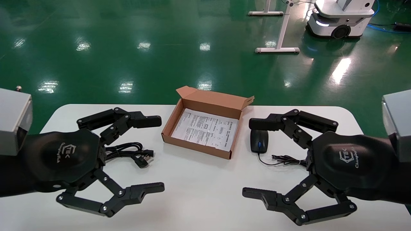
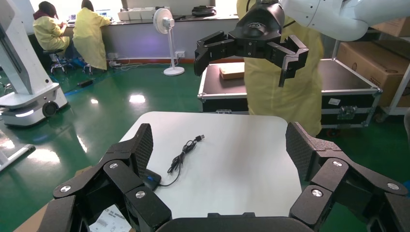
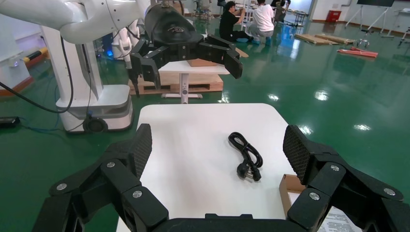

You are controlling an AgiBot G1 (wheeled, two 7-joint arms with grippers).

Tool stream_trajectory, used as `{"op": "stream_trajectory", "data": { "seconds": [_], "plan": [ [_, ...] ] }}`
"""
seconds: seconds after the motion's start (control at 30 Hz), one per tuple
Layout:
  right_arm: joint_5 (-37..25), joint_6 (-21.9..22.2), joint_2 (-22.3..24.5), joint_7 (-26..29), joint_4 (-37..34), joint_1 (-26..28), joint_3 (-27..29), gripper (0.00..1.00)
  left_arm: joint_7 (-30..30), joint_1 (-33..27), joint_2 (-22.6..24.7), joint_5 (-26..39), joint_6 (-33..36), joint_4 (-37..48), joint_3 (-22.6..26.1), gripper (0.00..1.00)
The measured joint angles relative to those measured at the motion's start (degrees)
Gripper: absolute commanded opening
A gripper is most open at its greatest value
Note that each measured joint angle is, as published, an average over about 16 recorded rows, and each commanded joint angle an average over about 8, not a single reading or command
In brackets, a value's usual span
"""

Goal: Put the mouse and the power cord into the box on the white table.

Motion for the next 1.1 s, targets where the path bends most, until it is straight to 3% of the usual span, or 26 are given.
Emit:
{"op": "stream_trajectory", "data": {
  "seconds": [0.73,1.1],
  "plan": [
    [-0.1,0.0,0.0,-0.1,-0.1,0.1,0.0,1.00,0.0,-0.2,-0.1,0.4,0.4,-0.1,0.2,1.00],
    [-6.6,-2.6,1.0,-4.3,-3.1,3.2,-2.6,1.00,1.9,-8.1,-0.3,10.0,3.9,2.5,6.8,1.00]
  ]
}}
